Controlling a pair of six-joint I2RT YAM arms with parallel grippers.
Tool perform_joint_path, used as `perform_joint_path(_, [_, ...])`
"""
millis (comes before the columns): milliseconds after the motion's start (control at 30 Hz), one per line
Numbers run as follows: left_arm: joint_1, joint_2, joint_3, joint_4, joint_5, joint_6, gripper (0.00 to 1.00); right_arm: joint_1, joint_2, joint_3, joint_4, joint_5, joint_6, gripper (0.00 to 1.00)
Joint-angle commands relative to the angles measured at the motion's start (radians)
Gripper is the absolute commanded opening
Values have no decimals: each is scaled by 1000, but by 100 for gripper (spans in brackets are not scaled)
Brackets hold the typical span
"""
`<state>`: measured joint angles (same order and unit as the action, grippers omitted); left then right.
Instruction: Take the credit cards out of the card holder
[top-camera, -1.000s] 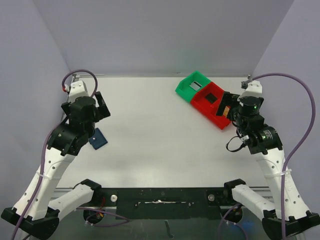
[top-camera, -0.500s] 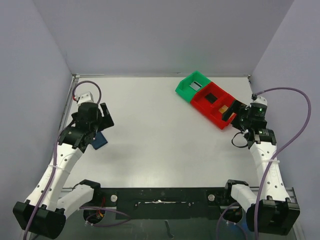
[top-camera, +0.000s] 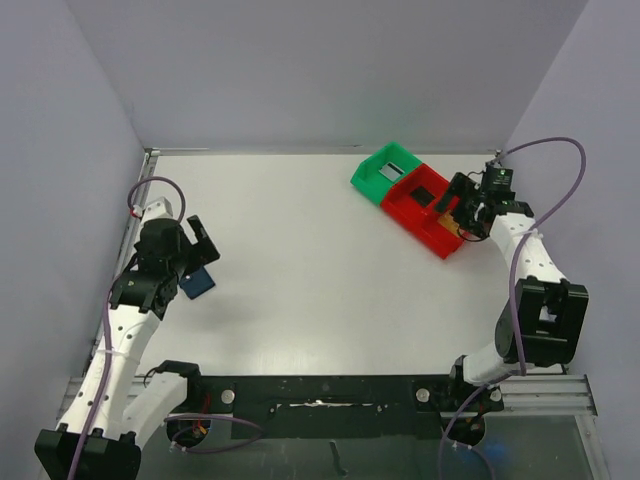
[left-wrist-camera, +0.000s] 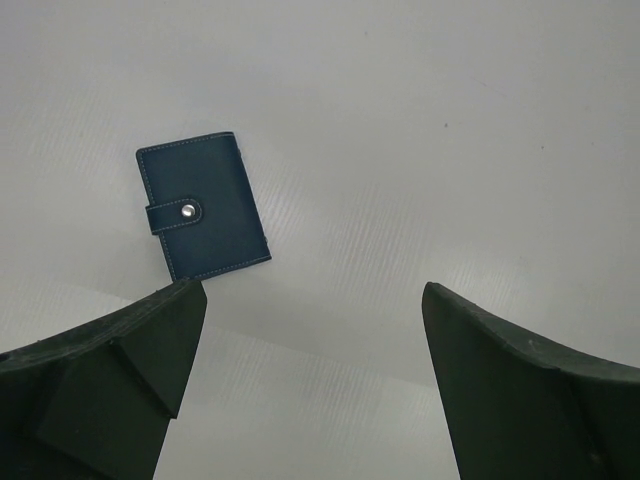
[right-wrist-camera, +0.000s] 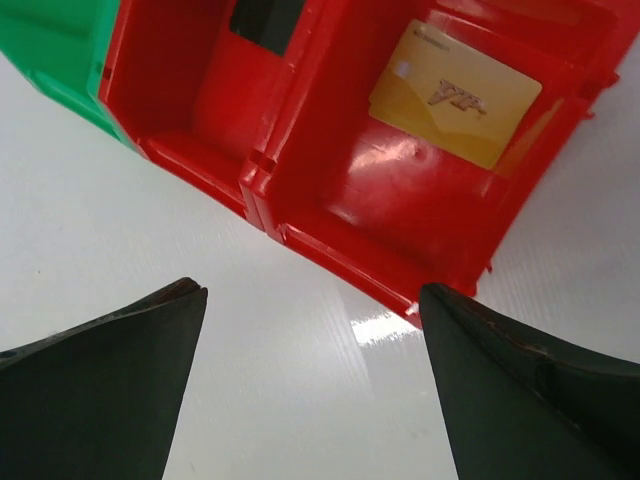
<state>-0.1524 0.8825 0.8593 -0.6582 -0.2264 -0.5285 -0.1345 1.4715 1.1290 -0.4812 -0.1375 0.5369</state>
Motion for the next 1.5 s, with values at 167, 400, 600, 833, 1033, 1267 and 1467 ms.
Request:
perform_joint_path(167, [13, -82, -44, 114, -2, 89, 92, 117, 206, 273, -31, 159, 50, 86])
perform_joint_path(400, [14, -179, -169, 198, 12, 108, 95, 129, 279, 331, -14, 202, 63, 85])
perform_joint_path(600, [13, -172, -181, 211, 17, 112, 95, 133, 355, 397, -50, 217, 61, 76])
perform_joint_path(833, [13, -143, -180, 216, -11, 120, 95, 135, 417, 460, -64, 238, 56, 67])
perform_joint_path(1033, [13, -122, -179, 215, 3, 125, 95, 145, 462, 500, -94, 257, 30, 57])
perform_joint_path(1267, [13, -110, -177, 216, 4, 129, 95, 147, 489, 497, -95, 266, 11, 50])
perform_joint_path(1467, [13, -104, -177, 215, 1, 127, 95, 153, 541, 532, -113, 244, -6, 47])
